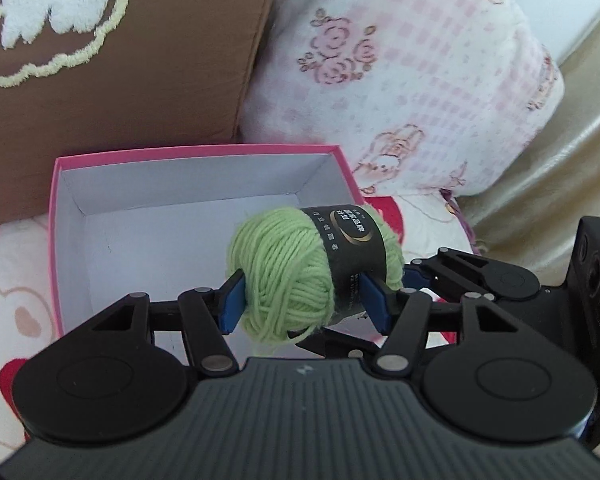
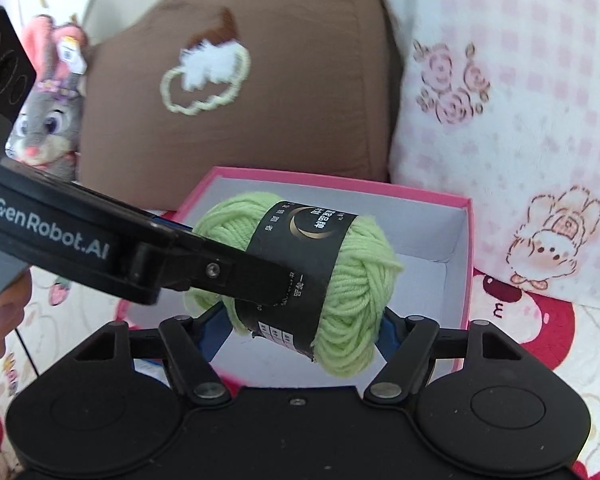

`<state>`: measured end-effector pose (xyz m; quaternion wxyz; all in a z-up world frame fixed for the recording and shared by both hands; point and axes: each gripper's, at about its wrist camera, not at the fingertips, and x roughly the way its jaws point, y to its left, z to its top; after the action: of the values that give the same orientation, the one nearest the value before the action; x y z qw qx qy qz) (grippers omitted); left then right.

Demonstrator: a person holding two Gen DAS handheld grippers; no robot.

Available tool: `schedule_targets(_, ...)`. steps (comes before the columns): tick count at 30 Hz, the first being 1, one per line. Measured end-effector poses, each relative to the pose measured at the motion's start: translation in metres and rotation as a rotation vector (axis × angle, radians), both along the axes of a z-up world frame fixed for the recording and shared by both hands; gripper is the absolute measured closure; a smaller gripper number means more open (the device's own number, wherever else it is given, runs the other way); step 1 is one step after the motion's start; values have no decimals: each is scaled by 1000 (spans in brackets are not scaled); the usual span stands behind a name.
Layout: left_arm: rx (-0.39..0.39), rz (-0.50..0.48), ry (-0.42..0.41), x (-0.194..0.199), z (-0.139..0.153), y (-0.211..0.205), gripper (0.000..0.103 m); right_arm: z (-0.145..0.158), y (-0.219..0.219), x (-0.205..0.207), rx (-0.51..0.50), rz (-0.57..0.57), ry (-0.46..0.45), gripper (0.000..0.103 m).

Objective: Organize objects
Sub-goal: 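Lift the green yarn ball with the left tool and carry it into the pink box, then lower the yarn ball onto the box floor and open the left tool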

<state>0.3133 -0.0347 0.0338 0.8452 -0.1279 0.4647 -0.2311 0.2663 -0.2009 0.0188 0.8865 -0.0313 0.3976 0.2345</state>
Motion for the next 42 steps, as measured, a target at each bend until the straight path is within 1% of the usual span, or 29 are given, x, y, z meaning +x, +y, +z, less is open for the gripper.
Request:
schedule_targets(2, 6, 6, 15, 15, -12, -3, 44, -9, 3, 16, -21, -16, 19, 29)
schedule_targets(4, -7, 26, 43, 28, -24, -3, 44, -19, 6, 28, -32, -34, 42, 29)
schedule_targets(7, -31, 48, 77, 42, -41, 1, 44, -32, 11, 41, -70, -35, 53, 29)
schedule_targets(9, -28, 61, 88, 49, -50, 2, 44, -41, 16, 50, -84, -33, 74, 29)
schedule_targets(12, -30, 71, 107, 59, -65, 5, 44, -52, 27, 66, -152, -25, 112, 29)
schedule_targets(16, -64, 90, 138, 70, -81, 9, 43, -62, 34, 79, -211, -20, 137, 28)
schedule_targets(18, -60, 97, 150, 73, -87, 9, 44, -67, 34, 80, -235, -3, 122, 26)
schedule_targets(20, -47, 96, 157, 75, -93, 7, 44, -72, 39, 79, -287, 37, 105, 24)
schedule_targets(22, -51, 103, 171, 77, -99, 8, 45, -75, 41, 79, -331, 70, 95, 24)
schedule_targets(25, -62, 101, 184, 80, -106, 7, 45, -80, 38, 82, -330, 64, 131, 24)
schedule_targets(28, -45, 97, 172, 80, -106, 4, 45, -82, 33, 82, -315, 58, 155, 25)
schedule_targets(30, -28, 98, 158, 80, -104, 2, 45, -81, 32, 80, -320, 67, 144, 25)
schedule_targets(33, -17, 101, 159, 82, -103, 0, 45, -77, 33, 73, -338, 79, 129, 25)
schedule_targets(38, -20, 110, 155, 81, -104, -2, 46, -72, 34, 47, -390, 109, 61, 25)
schedule_targets(39, -29, 112, 157, 82, -104, -3, 47, -71, 34, 43, -391, 107, 47, 28)
schedule_targets(40, -47, 107, 161, 84, -105, -5, 49, -70, 32, 40, -388, 102, 32, 36)
schedule_targets(41, -73, 103, 174, 86, -106, -6, 50, -69, 31, 39, -383, 100, 20, 42)
schedule_targets(42, -100, 96, 184, 88, -107, -8, 52, -70, 30, 39, -388, 94, 13, 44)
